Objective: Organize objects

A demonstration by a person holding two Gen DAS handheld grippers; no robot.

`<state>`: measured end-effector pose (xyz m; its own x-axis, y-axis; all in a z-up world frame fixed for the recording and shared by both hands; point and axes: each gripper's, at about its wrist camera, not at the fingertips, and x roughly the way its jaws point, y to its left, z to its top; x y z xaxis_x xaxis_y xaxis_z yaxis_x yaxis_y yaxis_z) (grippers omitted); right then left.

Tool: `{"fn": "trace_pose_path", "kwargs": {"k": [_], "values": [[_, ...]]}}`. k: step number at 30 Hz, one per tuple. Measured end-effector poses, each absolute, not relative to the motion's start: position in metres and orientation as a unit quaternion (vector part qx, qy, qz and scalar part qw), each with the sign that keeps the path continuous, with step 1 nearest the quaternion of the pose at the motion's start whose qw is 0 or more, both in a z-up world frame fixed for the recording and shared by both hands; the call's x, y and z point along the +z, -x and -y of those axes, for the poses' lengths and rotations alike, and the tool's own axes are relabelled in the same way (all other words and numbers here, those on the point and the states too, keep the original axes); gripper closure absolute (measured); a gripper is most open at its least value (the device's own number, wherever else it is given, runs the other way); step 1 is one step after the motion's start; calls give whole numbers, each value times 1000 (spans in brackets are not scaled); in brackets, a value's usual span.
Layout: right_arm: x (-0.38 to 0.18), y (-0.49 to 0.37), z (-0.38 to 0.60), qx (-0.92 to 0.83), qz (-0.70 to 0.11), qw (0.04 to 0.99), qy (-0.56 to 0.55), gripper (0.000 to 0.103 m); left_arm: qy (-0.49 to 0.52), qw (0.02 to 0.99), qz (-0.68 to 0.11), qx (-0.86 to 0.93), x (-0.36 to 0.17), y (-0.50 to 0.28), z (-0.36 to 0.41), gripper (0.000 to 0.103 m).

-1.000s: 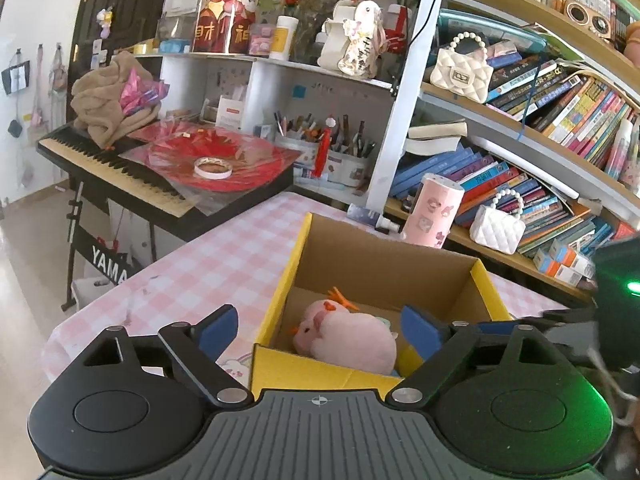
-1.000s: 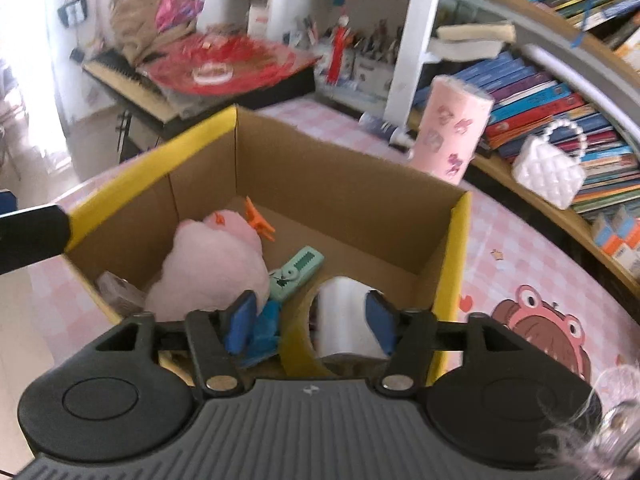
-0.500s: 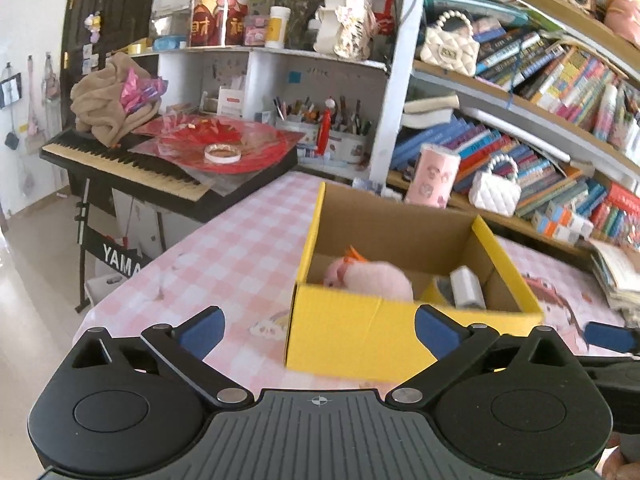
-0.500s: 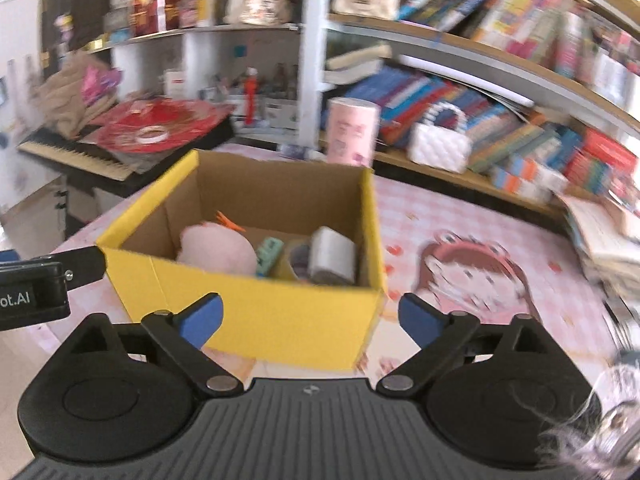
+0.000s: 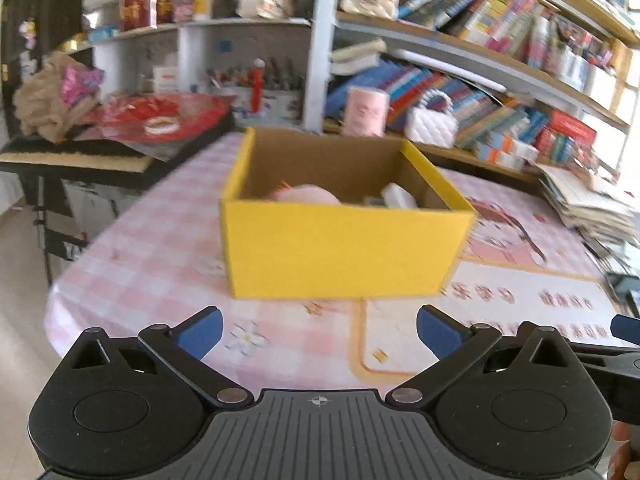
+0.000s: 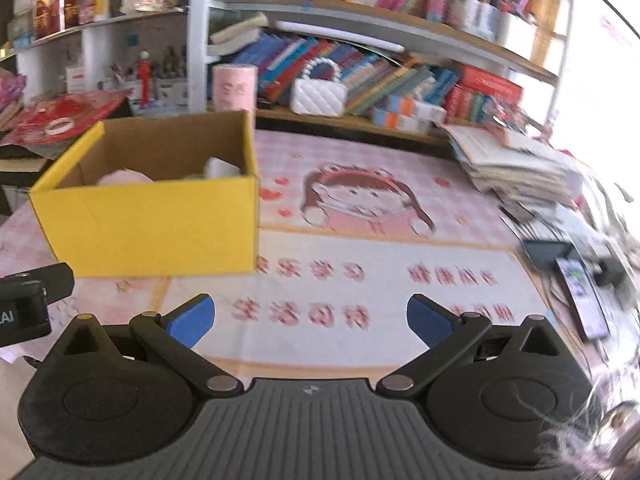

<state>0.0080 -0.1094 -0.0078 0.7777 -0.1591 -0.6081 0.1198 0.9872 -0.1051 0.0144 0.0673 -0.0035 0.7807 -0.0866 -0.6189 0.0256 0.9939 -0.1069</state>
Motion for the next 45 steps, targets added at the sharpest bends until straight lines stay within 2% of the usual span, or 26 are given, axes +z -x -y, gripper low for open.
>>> {"fn": "trace_pose_path", "kwargs": {"k": [9,22,45], "values": [[-12,17,140,-119,-333,935,15,0,11,937,-345,-54,-9,-9,-33,0],[-12,10,176,-124,-333,935,2,0,-27,937,-344,-45,-5,-16,8,0],[-9,-16,192,-117,-331,936,8,0,-29,940,-340,5,2,-30,30,0]]}}
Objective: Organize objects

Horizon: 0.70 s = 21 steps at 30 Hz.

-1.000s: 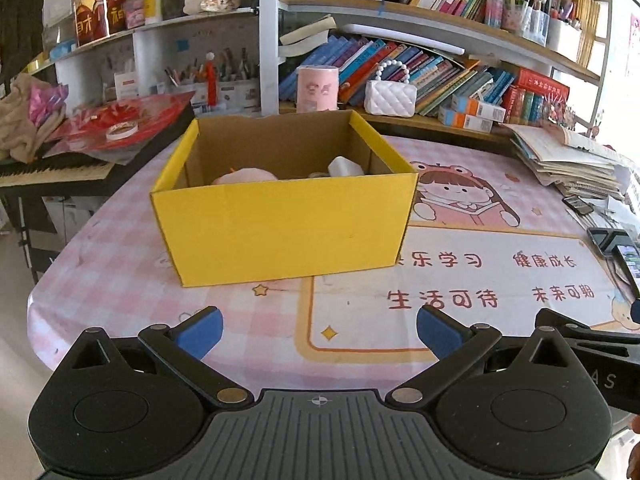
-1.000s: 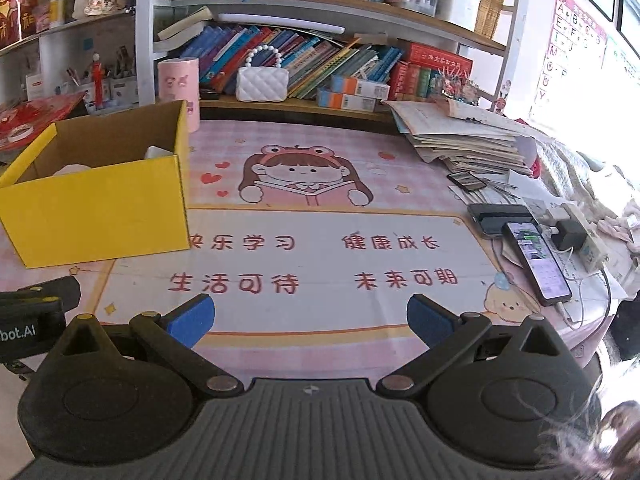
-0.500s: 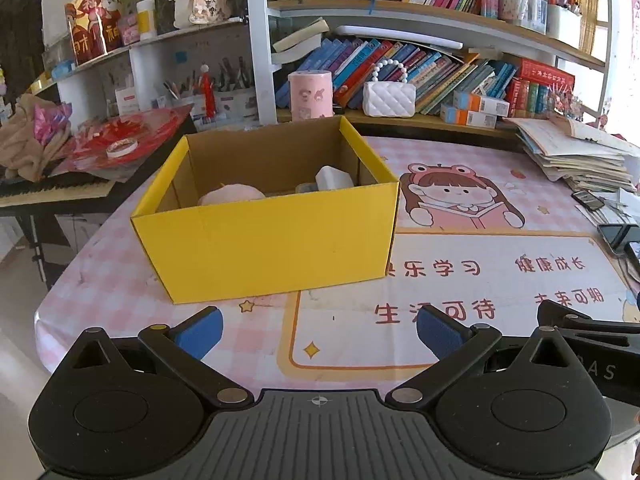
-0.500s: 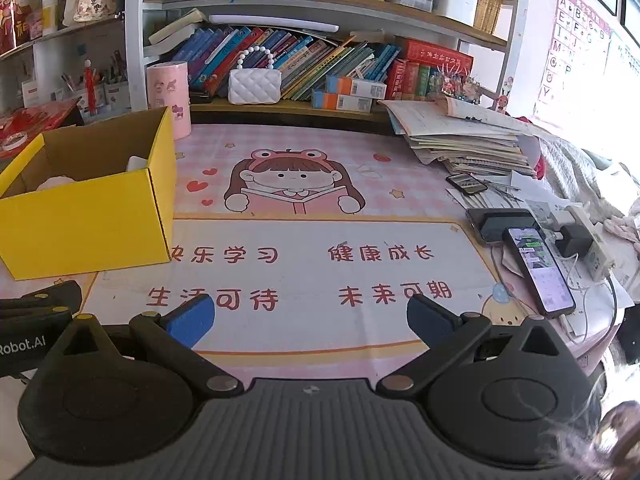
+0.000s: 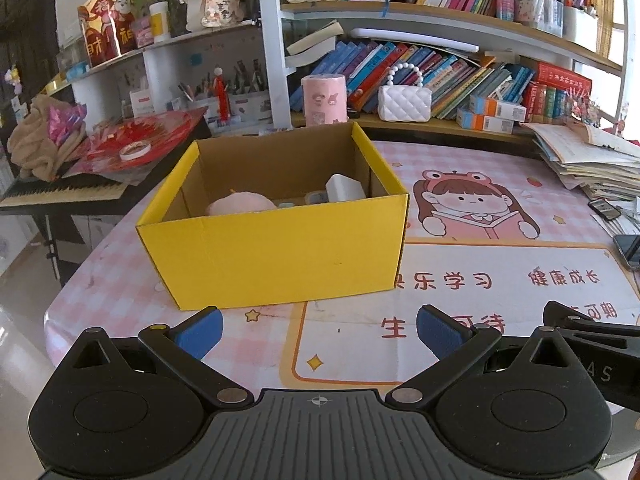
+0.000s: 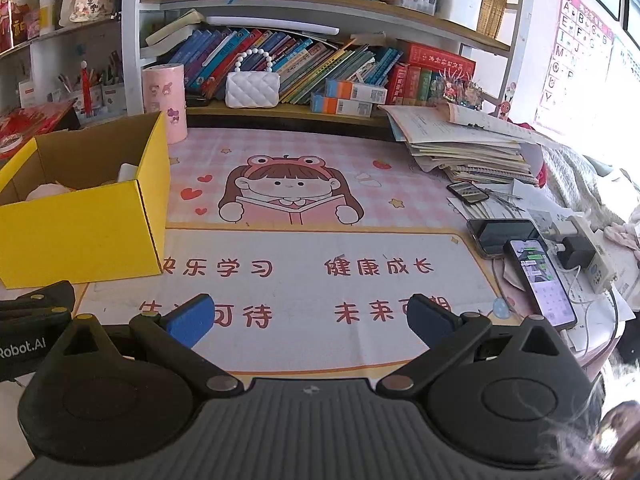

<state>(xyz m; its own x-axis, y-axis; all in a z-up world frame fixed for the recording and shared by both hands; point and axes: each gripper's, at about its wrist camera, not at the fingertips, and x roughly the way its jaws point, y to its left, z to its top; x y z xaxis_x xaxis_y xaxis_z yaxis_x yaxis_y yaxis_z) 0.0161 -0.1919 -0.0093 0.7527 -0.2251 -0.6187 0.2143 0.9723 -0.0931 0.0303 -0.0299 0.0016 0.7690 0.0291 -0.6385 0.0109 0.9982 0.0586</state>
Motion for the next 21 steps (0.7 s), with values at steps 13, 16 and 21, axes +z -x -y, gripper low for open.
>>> {"fn": "trace_pose_path", "kwargs": {"k": [13,16,21], "values": [[-13,-19,189,-126,-340,932,2,0,-32,938,-344,12,-2,-30,29,0],[-13,-19,188,-127,-339,932,3,0,-33,938,-344,12,-2,-30,30,0],[-14,-18,187,-130,-340,931,5,0,-32,938,-346,13,-2,-30,29,0]]}}
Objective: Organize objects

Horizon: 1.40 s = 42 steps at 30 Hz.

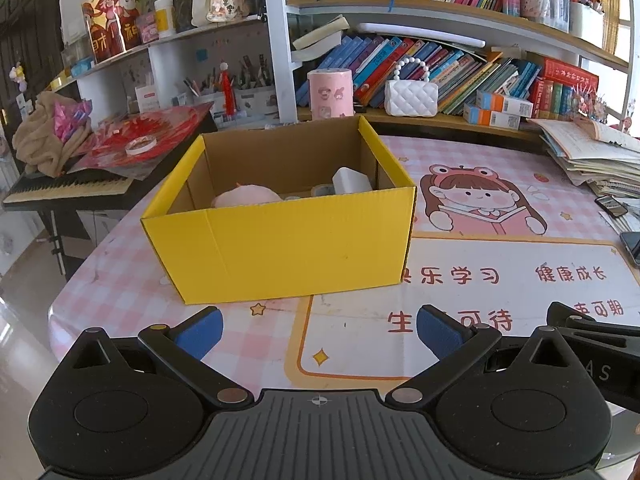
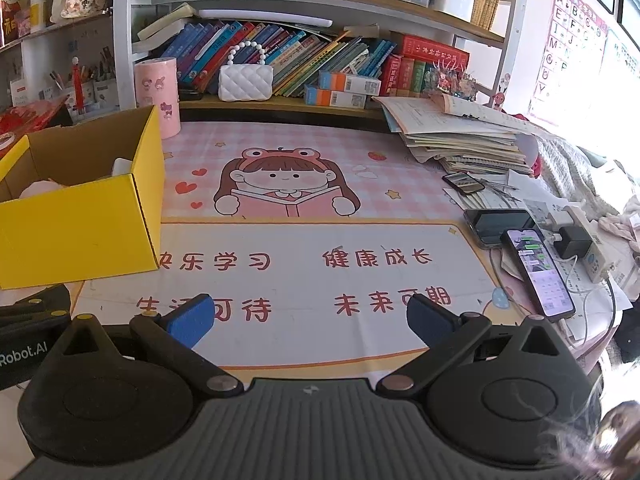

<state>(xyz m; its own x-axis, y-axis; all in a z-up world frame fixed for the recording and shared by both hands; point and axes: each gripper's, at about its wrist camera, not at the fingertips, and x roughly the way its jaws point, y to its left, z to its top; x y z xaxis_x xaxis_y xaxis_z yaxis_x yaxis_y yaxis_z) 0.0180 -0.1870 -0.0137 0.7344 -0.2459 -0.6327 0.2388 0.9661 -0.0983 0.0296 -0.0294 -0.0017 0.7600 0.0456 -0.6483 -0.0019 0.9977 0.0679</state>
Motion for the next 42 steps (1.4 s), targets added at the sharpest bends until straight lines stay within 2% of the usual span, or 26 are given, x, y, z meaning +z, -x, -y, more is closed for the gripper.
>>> {"fn": "trace_pose_path", "kwargs": {"k": [42], "values": [[-14,-17,186,-132,-340,931,7,0,-26,934,-355,10,-4,-30,27,0]]}}
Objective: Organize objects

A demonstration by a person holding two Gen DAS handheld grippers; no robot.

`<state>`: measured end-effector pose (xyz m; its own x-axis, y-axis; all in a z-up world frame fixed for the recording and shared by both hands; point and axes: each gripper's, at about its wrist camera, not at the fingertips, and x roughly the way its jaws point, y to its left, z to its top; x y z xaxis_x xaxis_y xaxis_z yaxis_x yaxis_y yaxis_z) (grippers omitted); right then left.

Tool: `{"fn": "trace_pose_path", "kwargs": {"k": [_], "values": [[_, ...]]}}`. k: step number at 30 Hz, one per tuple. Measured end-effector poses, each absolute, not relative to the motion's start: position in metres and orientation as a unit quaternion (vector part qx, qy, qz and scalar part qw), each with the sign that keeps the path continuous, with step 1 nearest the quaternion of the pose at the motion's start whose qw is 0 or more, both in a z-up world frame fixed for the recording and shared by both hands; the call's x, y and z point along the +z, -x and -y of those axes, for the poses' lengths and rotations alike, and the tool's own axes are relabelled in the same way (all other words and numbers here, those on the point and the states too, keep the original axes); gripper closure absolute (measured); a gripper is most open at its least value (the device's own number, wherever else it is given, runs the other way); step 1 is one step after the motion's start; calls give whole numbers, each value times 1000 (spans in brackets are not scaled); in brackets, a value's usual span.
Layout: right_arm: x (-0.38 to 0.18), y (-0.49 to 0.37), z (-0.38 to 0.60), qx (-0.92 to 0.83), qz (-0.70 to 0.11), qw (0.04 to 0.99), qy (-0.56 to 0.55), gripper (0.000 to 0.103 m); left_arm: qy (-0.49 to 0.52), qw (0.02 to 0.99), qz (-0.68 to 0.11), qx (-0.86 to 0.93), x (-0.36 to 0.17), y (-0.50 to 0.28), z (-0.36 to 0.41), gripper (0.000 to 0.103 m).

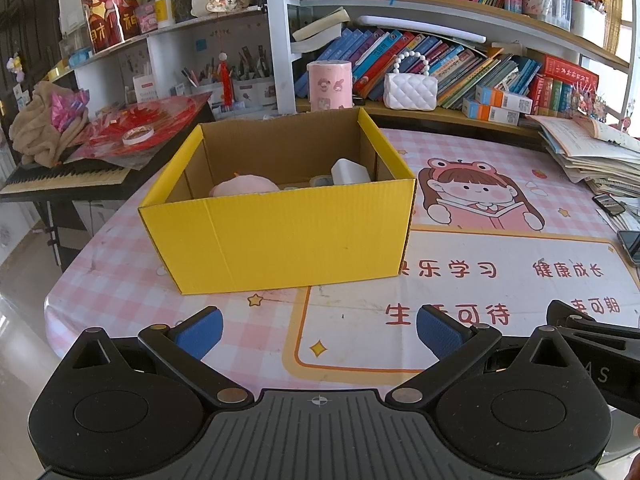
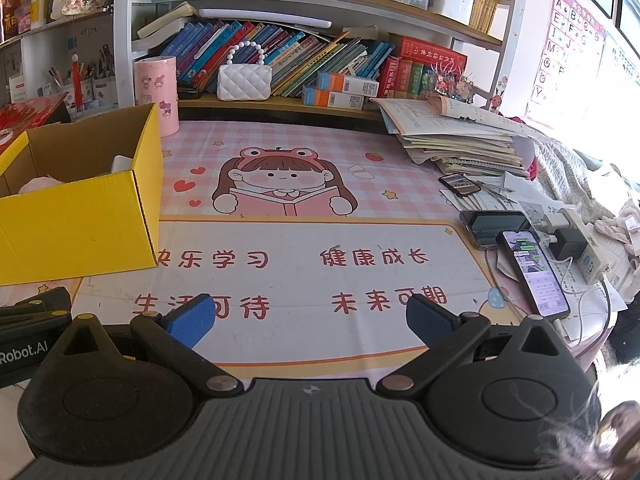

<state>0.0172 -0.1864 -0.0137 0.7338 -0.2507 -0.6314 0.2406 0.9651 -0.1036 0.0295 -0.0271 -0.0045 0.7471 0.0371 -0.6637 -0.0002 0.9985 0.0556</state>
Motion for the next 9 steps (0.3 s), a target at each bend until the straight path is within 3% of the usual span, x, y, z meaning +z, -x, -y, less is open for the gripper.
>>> {"fn": "trace_pose_path", "kwargs": {"k": [9], "values": [[-14,-17,186,-131,-341,931,7,0,-24,933,-359,9,-5,-30,28,0]]}}
